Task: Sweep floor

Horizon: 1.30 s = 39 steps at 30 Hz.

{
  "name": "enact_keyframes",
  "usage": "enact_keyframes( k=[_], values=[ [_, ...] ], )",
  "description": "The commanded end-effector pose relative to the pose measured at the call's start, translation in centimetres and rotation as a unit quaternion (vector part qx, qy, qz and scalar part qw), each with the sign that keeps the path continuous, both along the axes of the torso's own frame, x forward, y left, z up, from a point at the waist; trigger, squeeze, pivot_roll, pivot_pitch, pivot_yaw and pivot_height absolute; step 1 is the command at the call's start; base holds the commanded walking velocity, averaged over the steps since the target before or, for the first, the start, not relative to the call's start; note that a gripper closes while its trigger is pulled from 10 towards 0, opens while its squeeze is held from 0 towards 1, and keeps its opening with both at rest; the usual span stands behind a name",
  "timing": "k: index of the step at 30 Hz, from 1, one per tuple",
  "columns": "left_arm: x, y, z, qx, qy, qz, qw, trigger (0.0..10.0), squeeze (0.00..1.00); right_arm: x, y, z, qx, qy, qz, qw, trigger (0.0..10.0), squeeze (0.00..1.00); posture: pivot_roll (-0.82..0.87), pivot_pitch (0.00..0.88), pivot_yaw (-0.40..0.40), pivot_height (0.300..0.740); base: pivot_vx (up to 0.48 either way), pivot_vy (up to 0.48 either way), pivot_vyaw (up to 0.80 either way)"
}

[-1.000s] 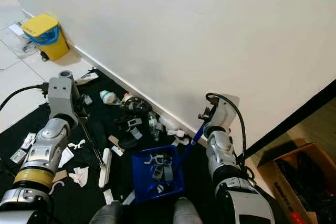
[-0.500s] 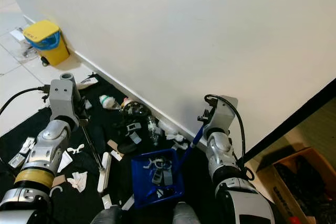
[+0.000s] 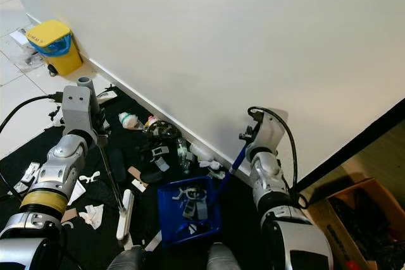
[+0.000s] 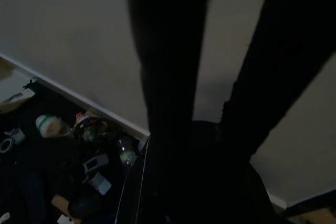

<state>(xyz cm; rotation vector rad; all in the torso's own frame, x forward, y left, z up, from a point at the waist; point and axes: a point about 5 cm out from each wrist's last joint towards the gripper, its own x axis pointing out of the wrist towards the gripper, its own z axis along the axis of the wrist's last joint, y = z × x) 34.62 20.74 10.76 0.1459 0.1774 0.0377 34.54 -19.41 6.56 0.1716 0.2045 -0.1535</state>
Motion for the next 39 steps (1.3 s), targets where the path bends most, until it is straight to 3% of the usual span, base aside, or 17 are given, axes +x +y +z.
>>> enact_keyframes(
  k=[1, 2, 4, 7, 12, 19, 21, 28, 32, 39],
  values=[
    [0.3, 0.6, 0.9, 0.029, -0.018, -0.006, 0.999, 10.0, 0.0, 0.5, -1.4, 1.2, 0.025, -0.026, -0.052, 0.998, 10.0, 0.0, 0.03, 0.114, -0.037, 0.74, 0.0, 0.0, 0.0],
    [0.3, 0.6, 0.9, 0.029, -0.018, -0.006, 0.999, 10.0, 0.0, 0.5, -1.4, 1.2, 0.025, -0.026, -0.052, 0.998, 10.0, 0.0, 0.03, 0.114, -0.037, 0.74, 0.0, 0.0, 0.0],
    [0.4, 0.8, 1.3, 0.035, -0.025, -0.006, 0.999, 10.0, 0.0, 0.5, -3.2, 2.0, 0.04, -0.042, -0.128, 0.99, 10.0, 0.0, 0.03, 0.116, -0.031, 0.74, 0.0, 0.0, 0.0],
    [0.5, 0.9, 1.5, 0.04, -0.029, -0.007, 0.999, 10.0, 0.0, 0.3, -4.5, 2.2, 0.042, -0.043, -0.176, 0.983, 10.0, 0.0, 0.03, 0.11, -0.027, 0.74, 0.0, 0.0, 0.0],
    [0.5, 0.8, 1.9, 0.052, -0.042, -0.029, 0.997, 10.0, 0.0, -1.4, -6.8, 0.9, 0.03, -0.016, -0.23, 0.973, 10.0, 0.0, 0.02, 0.069, -0.017, 0.74, 0.0, 0.0, 0.0],
    [1.0, 0.3, 2.4, 0.06, -0.052, -0.041, 0.996, 10.0, 0.0, -2.2, -6.7, -0.2, 0.032, -0.001, -0.238, 0.971, 10.0, 0.0, 0.02, 0.07, -0.011, 0.74, 0.0, 0.0, 0.0],
    [1.4, -0.3, 3.1, 0.069, -0.067, -0.06, 0.994, 10.0, 0.0, -3.0, -6.5, -1.4, 0.057, 0.014, -0.265, 0.963, 10.0, 0.0, 0.02, 0.075, 0.003, 0.74, 0.0, 0.0, 0.0],
    [1.5, -0.4, 3.5, 0.072, -0.073, -0.07, 0.992, 10.0, 0.0, -3.7, -6.7, -2.2, 0.089, 0.026, -0.294, 0.951, 10.0, 0.0, 0.02, 0.077, 0.003, 0.74, 0.0, 0.0, 0.0],
    [0.4, 0.3, 1.8, 0.016, -0.049, -0.04, 0.998, 10.0, 0.0, -3.4, -6.5, -2.1, 0.077, 0.023, -0.249, 0.965, 10.0, 0.0, 0.01, 0.093, 0.005, 0.74, 0.0, 0.0, 0.0],
    [-0.3, 1.4, 1.7, 0.044, -0.061, -0.04, 0.996, 10.0, 0.0, -2.8, -5.8, -1.5, 0.047, 0.008, -0.203, 0.978, 10.0, 0.0, 0.01, 0.117, -0.007, 0.74, 0.0, 0.0, 0.0]
  ],
)
